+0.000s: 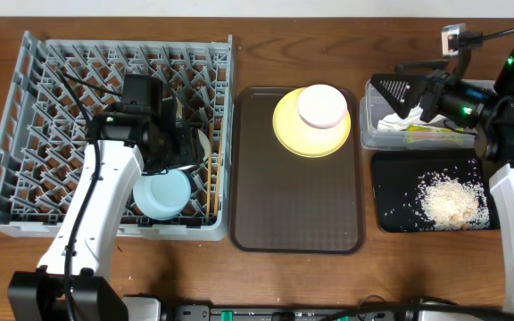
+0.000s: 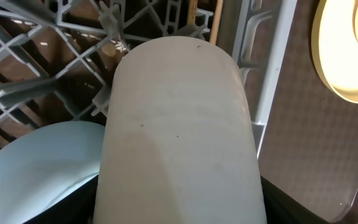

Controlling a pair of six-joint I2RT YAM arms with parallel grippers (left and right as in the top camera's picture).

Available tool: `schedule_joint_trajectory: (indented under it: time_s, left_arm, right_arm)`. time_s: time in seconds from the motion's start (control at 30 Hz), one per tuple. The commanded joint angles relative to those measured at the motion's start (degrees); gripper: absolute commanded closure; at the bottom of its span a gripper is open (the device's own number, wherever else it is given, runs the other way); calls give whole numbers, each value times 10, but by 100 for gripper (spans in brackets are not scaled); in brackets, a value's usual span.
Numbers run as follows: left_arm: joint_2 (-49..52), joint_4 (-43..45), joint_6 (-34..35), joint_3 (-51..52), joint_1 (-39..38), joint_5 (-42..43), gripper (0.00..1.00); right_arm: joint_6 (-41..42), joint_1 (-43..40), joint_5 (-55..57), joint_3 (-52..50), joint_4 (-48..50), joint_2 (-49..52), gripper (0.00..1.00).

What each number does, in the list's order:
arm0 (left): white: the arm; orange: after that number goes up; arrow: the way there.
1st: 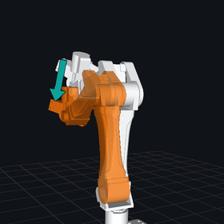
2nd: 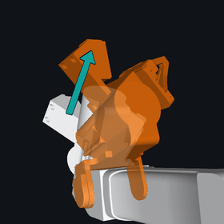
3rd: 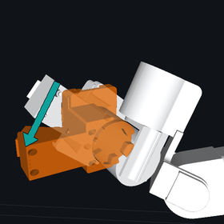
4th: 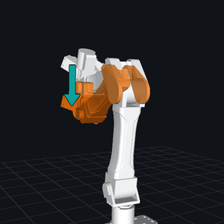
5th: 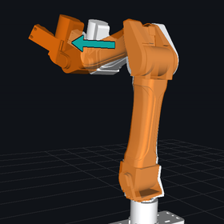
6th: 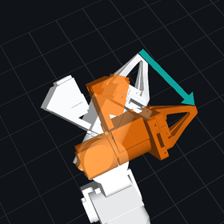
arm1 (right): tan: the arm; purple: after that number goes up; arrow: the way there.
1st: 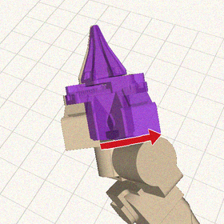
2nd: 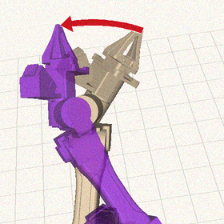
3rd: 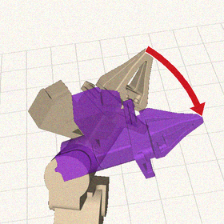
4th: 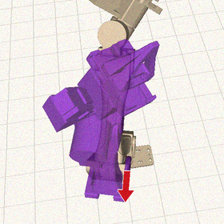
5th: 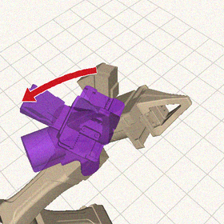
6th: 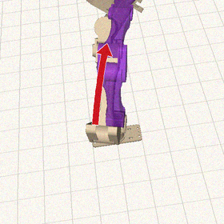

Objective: Sort waste into correct bins and load items into the dishwasher
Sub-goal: 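Lower the white cup into the rack and open the left gripper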

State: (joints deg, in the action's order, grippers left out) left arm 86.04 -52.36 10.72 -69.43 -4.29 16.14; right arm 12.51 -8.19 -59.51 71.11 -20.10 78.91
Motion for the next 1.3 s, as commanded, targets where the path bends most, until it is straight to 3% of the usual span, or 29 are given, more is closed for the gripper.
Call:
schedule_joint_trajectory:
  time_s: [0.0, 0.53, 0.6, 0.77, 0.97, 1.1, 1.27]
  left_arm:
    - [2, 2, 6, 9, -1, -6, 53]
    - [23, 2, 6, 10, -13, -6, 52]
    - [25, 2, 6, 10, -13, -6, 39]
    - [25, 2, 6, 10, -13, -6, 24]
    - [21, -2, 6, -5, -13, -6, 16]
    - [10, -2, 6, -22, -13, -6, 16]
    - [-7, -14, 9, -65, -13, -5, 28]
  right_arm:
    - [-10, 0, 0, 0, -1, 0, 1]
    - [-10, 0, 0, 0, -1, 0, 1]
    - [-10, 0, 0, 0, -1, 0, 1]
    - [-10, 0, -1, 0, -1, 0, 1]
    - [-10, 0, 0, 0, -1, 0, 1]
    - [-10, 0, 0, 0, -1, 0, 1]
    - [-10, 0, 0, 0, -1, 0, 1]
